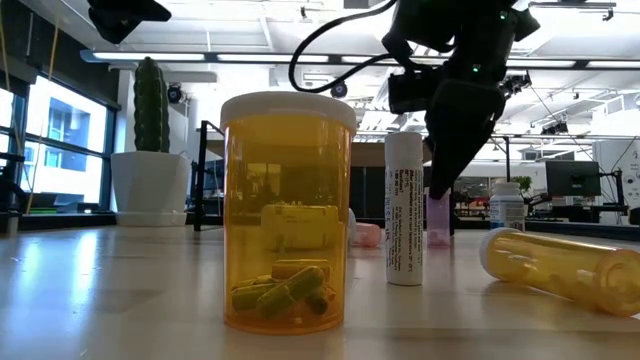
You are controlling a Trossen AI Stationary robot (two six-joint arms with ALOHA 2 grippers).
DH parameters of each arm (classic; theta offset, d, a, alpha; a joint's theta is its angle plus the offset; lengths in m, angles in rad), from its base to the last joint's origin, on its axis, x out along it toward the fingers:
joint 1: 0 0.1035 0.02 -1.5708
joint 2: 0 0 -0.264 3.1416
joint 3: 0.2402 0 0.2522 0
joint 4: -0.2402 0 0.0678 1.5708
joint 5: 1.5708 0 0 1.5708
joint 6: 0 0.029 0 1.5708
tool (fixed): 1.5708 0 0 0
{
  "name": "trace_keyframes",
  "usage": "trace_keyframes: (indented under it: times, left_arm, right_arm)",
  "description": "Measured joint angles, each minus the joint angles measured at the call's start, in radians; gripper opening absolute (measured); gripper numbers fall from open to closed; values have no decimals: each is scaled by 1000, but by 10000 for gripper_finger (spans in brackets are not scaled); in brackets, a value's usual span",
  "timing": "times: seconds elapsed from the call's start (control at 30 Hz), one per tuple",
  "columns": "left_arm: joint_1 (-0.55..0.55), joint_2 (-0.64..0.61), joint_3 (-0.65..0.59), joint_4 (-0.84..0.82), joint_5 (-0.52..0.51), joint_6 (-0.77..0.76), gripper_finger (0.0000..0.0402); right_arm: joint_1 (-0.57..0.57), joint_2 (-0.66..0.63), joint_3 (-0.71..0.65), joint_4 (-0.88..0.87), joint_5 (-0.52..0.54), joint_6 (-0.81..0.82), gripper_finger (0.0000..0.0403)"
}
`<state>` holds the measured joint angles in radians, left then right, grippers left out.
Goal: Pick and place medicine bottles onto shelf by color
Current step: Put the right pink pill bottle on the shelf
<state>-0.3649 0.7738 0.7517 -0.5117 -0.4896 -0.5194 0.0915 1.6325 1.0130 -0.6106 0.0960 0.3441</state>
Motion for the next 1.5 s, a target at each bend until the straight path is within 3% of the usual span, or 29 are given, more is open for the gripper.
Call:
trace_keyframes:
  times: [0.17,0.33,0.57,1.0,1.5]
  left_arm:
    - [0,0,0,0,0,0,198]
    - [0,0,0,0,2,0,198]
    - [0,0,0,0,14,-28,197]
    - [0,0,0,0,16,-27,197]
    - [63,0,0,0,10,-53,197]
  right_arm:
    - [-7,0,0,-1,-7,17,123]
    - [-7,-2,0,0,-31,20,97]
    - [-7,-3,8,-18,-57,80,101]
    - [-20,-3,240,-204,-46,66,101]
    - [-189,-3,537,-426,-33,-82,101]
